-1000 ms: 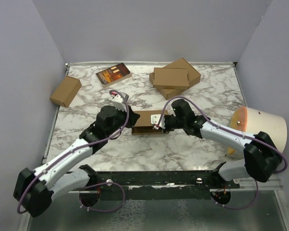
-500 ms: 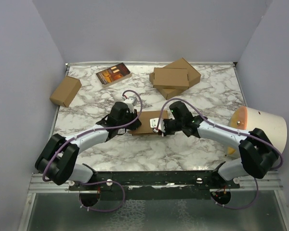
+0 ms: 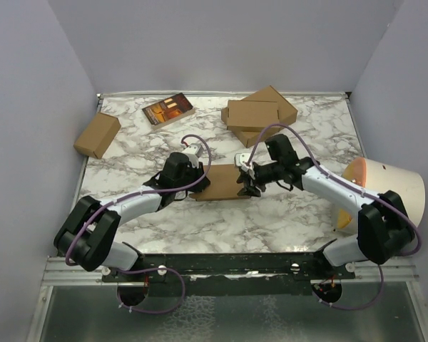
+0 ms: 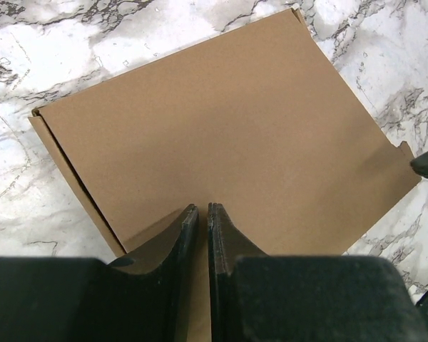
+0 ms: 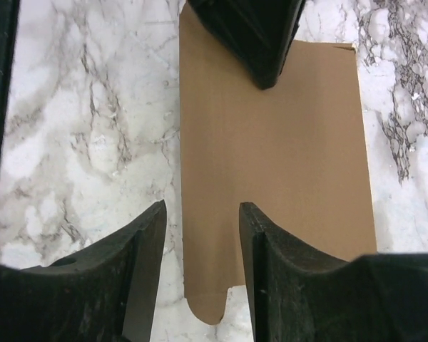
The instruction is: Fold the paper box
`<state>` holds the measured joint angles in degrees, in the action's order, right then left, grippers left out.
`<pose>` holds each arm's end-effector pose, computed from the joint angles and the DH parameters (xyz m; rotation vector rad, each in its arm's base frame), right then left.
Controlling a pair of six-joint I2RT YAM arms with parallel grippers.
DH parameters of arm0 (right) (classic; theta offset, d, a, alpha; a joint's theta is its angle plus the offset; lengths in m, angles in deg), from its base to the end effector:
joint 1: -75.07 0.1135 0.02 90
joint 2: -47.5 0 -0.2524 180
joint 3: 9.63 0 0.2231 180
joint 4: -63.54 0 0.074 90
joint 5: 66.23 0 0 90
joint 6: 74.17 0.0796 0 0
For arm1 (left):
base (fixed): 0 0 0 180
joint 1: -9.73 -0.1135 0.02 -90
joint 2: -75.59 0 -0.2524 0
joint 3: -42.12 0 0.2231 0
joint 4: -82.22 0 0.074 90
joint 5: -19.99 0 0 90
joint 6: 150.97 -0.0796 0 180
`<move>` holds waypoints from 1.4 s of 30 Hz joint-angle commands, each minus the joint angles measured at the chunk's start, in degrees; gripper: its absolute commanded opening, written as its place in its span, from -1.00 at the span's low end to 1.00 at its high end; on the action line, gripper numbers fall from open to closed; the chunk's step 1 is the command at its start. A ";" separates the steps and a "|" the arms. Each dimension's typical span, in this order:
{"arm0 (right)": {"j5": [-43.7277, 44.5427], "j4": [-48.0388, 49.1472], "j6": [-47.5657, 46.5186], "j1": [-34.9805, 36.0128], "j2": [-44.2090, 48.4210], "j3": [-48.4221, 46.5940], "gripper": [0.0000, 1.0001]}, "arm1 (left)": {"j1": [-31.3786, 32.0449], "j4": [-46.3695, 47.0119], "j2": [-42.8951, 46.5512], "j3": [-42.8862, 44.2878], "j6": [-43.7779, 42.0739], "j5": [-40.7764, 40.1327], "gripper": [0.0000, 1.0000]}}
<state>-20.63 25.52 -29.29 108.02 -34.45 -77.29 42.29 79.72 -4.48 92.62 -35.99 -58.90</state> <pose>0.2054 0.1995 0.2048 -1.6870 1.5751 0.8449 0.2441 -0.1741 0.1713 0.2662 2.2091 -0.7813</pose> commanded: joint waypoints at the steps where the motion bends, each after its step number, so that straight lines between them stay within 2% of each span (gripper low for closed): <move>1: -8.48 4.10 13.13 -1.57 -1.93 -2.62 -0.15 | -0.30 -2.31 -1.76 -1.10 -0.20 0.63 -0.70; 5: -8.07 5.27 19.61 -2.67 -6.30 -5.90 -0.44 | -0.30 -2.70 -1.11 -0.80 0.02 0.84 -0.70; 7: -5.06 7.17 22.44 -3.79 -7.58 -5.73 -0.58 | -0.30 -2.79 -0.87 -0.79 0.04 0.68 -0.70; 10: 0.43 8.20 22.94 -3.95 -10.57 -4.63 -0.66 | -0.30 -2.81 -1.38 -0.74 0.07 0.88 -0.69; 15: 2.31 2.59 19.41 -3.95 -17.43 -7.14 -0.74 | -0.30 -2.45 -1.80 -0.62 0.52 2.14 -0.69; 19: 1.28 2.18 19.42 -3.95 -17.90 -7.64 -0.74 | -0.30 -3.89 1.02 0.63 1.07 1.84 -0.62; 23: 0.69 2.21 19.51 -3.99 -17.14 -7.76 -0.71 | -0.62 -6.96 6.54 1.48 0.81 -2.53 -0.49; 26: 0.42 2.11 19.46 -3.95 -17.11 -7.89 -0.70 | -1.19 -8.46 11.14 -0.16 0.80 -6.28 -0.46; 29: 0.19 2.11 19.54 -3.95 -17.47 -8.05 -0.69 | -1.98 -7.76 13.18 -2.78 1.62 -5.93 -0.47; 35: 0.50 2.02 19.80 -3.95 -18.29 -8.33 -0.66 | -2.00 3.41 7.77 -6.18 6.34 5.26 -0.51; 42: 1.44 2.06 20.61 -4.24 -19.56 -8.44 -0.58 | -2.02 6.55 -0.80 -6.49 7.74 7.32 -0.58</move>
<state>-20.66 28.16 -9.36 103.94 -52.33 -84.21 40.23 82.58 -2.51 86.52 -29.85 -54.72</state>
